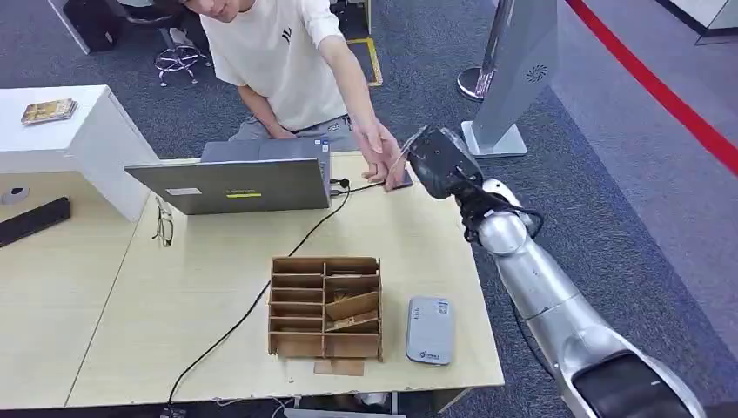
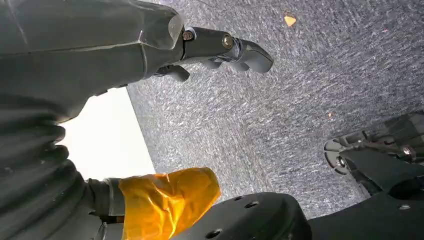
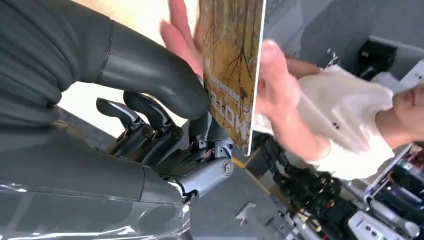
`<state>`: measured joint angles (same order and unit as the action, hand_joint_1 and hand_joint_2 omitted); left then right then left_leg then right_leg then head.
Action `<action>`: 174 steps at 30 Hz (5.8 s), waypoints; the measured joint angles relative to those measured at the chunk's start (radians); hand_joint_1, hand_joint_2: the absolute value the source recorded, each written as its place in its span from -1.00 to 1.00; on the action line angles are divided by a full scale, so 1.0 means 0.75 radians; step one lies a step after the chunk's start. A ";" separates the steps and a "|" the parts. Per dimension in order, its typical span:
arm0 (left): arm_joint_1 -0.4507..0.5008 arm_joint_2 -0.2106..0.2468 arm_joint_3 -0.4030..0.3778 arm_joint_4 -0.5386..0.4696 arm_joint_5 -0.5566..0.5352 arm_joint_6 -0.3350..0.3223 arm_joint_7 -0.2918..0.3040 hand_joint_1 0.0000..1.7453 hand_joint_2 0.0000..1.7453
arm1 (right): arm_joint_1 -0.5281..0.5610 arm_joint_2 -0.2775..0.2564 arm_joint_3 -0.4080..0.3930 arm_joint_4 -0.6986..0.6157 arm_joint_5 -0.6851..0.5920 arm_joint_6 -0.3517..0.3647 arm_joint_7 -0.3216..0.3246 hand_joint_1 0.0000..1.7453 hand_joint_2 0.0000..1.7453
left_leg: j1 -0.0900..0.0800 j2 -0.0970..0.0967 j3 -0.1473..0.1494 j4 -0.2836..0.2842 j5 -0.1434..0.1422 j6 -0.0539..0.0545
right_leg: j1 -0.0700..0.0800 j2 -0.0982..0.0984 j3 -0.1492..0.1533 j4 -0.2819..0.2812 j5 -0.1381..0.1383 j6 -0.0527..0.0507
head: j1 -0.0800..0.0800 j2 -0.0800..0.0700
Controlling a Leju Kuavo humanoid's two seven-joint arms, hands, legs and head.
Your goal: Pass the card to the sensor for recognition and then transmit it.
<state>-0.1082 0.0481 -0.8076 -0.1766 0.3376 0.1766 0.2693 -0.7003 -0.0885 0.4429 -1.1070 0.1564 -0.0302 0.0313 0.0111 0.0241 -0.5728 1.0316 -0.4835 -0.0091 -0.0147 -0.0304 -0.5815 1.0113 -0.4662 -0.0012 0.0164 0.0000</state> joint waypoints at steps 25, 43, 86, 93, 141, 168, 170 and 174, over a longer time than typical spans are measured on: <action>-0.022 -0.006 -0.028 0.000 -0.020 -0.007 0.028 -1.00 1.00 | -0.091 0.208 0.033 0.256 0.286 -0.245 0.074 -1.00 1.00 | 0.000 0.000 0.000 0.000 0.000 0.000 | 0.000 0.000 -0.001 0.000 0.000 0.000 | 0.000 0.000; -0.015 -0.006 -0.029 0.000 -0.002 0.006 0.007 -1.00 1.00 | 0.162 0.223 -0.050 -0.033 0.006 -0.215 -0.136 -1.00 1.00 | 0.000 0.000 -0.001 0.000 0.000 0.000 | 0.000 0.000 -0.002 0.000 0.000 0.000 | 0.001 0.000; 0.049 -0.006 -0.027 0.000 0.080 0.072 -0.055 -1.00 1.00 | 0.899 0.063 0.020 -0.785 -0.014 -0.248 -0.283 -1.00 1.00 | 0.000 0.000 -0.002 0.000 -0.001 0.000 | 0.000 0.000 -0.002 -0.001 -0.001 0.001 | 0.000 0.000; 0.049 -0.006 -0.027 0.000 0.076 0.073 -0.054 -1.00 1.00 | 0.905 0.063 0.067 -0.799 0.168 -0.330 -0.253 -1.00 1.00 | 0.000 0.000 -0.002 0.000 -0.001 0.000 | 0.000 0.000 -0.002 -0.001 -0.001 0.001 | 0.000 0.000; 0.051 -0.020 -0.018 0.000 0.136 0.077 -0.084 -1.00 1.00 | 0.910 0.066 0.213 -0.727 0.766 -0.458 -0.113 0.18 1.00 | 0.000 0.000 -0.003 0.000 -0.001 0.000 | 0.000 0.000 -0.002 -0.001 -0.001 0.001 | 0.000 0.000; 0.051 -0.024 -0.015 0.000 0.152 0.076 -0.072 -1.00 1.00 | 0.814 0.102 0.303 -0.640 0.880 -0.450 -0.088 0.00 1.00 | 0.000 0.000 -0.002 0.000 -0.001 0.000 | 0.000 0.000 -0.002 -0.001 -0.001 0.001 | 0.000 0.000; 0.051 -0.025 -0.015 0.000 0.149 0.076 -0.072 -1.00 1.00 | 0.803 0.104 0.312 -0.629 0.881 -0.450 -0.088 -0.04 1.00 | 0.000 0.000 -0.003 0.000 -0.001 0.000 | 0.000 0.000 -0.002 -0.001 -0.001 0.001 | 0.000 0.000; 0.050 -0.025 -0.015 0.000 0.144 0.075 -0.071 -1.00 1.00 | 0.778 0.114 0.318 -0.601 0.903 -0.450 -0.078 -0.04 1.00 | 0.000 0.000 -0.003 0.000 -0.001 0.000 | 0.000 0.000 -0.002 -0.001 -0.001 0.001 | 0.000 0.000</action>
<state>-0.0705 0.0294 -0.8186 -0.1766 0.4459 0.2331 0.2159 -0.1170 -0.0027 0.6817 -1.5579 0.8335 -0.3677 -0.0271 0.0112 0.0243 -0.5747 1.0315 -0.4842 -0.0091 -0.0146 -0.0305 -0.5832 1.0107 -0.4668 -0.0006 0.0164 0.0000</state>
